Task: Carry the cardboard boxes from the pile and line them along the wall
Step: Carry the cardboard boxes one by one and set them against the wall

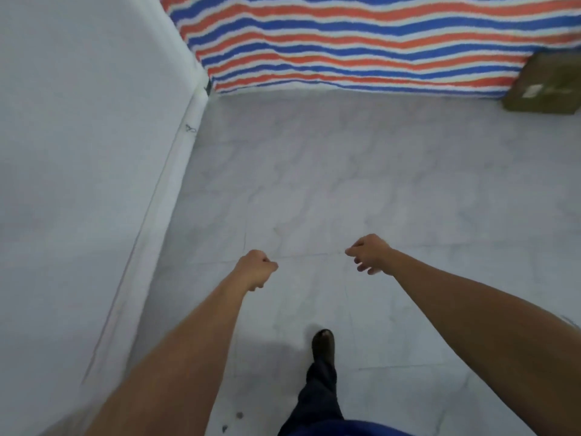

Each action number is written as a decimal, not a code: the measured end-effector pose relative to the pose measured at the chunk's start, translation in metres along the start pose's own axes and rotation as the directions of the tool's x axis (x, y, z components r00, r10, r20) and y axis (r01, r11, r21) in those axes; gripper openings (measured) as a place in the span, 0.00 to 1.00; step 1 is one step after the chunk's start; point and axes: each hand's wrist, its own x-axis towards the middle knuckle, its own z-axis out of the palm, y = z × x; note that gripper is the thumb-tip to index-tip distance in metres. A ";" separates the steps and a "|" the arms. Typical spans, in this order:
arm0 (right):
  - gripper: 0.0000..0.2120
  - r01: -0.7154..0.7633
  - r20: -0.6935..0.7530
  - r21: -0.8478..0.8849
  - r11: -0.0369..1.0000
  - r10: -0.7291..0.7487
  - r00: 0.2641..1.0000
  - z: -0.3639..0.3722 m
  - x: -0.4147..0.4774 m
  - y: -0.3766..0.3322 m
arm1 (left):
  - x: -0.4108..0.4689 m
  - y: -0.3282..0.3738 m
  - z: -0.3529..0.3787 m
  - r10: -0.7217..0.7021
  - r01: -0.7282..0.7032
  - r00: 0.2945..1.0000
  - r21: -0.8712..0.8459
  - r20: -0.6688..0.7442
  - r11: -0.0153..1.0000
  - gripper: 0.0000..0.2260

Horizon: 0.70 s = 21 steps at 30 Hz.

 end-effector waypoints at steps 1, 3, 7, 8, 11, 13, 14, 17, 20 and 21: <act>0.14 -0.002 -0.019 0.028 1.000 0.003 1.000 -0.023 0.011 0.001 | 0.017 0.022 0.002 0.020 -0.021 1.000 0.033 0.020 0.999 0.12; 0.13 -0.004 -0.076 0.068 0.998 0.009 0.997 -0.072 0.034 0.003 | 0.053 0.072 0.007 0.068 -0.074 0.996 0.096 0.064 0.993 0.12; 0.12 -0.072 -0.207 0.167 0.983 0.106 0.972 -0.180 0.071 0.022 | 0.118 0.195 0.025 0.193 -0.224 0.967 0.193 0.163 0.955 0.06; 0.12 -0.091 -0.232 0.185 0.978 0.133 0.964 -0.206 0.077 0.030 | 0.130 0.227 0.032 0.224 -0.263 0.955 0.214 0.193 0.941 0.05; 0.13 -0.120 -0.313 0.264 0.957 0.203 0.928 -0.274 0.093 0.063 | 0.163 0.317 0.054 0.296 -0.359 0.921 0.253 0.255 0.898 0.05; 0.13 -0.152 -0.342 0.327 0.933 0.267 0.901 -0.314 0.099 0.094 | 0.181 0.376 0.079 0.319 -0.406 0.899 0.294 0.300 0.866 0.06; 0.13 -0.163 -0.344 0.350 0.922 0.289 0.893 -0.330 0.100 0.108 | 0.187 0.400 0.092 0.325 -0.427 0.886 0.308 0.330 0.850 0.06; 0.15 -0.197 -0.359 0.450 0.871 0.379 0.853 -0.385 0.112 0.159 | 0.205 0.478 0.143 0.352 -0.497 0.843 0.340 0.407 0.799 0.07; 0.16 -0.229 -0.351 0.510 0.829 0.444 0.825 -0.443 0.129 0.209 | 0.221 0.552 0.200 0.359 -0.561 0.799 0.384 0.482 0.733 0.08; 0.16 -0.228 -0.354 0.526 0.820 0.454 0.817 -0.465 0.137 0.223 | 0.226 0.576 0.219 0.363 -0.579 0.787 0.394 0.498 0.714 0.08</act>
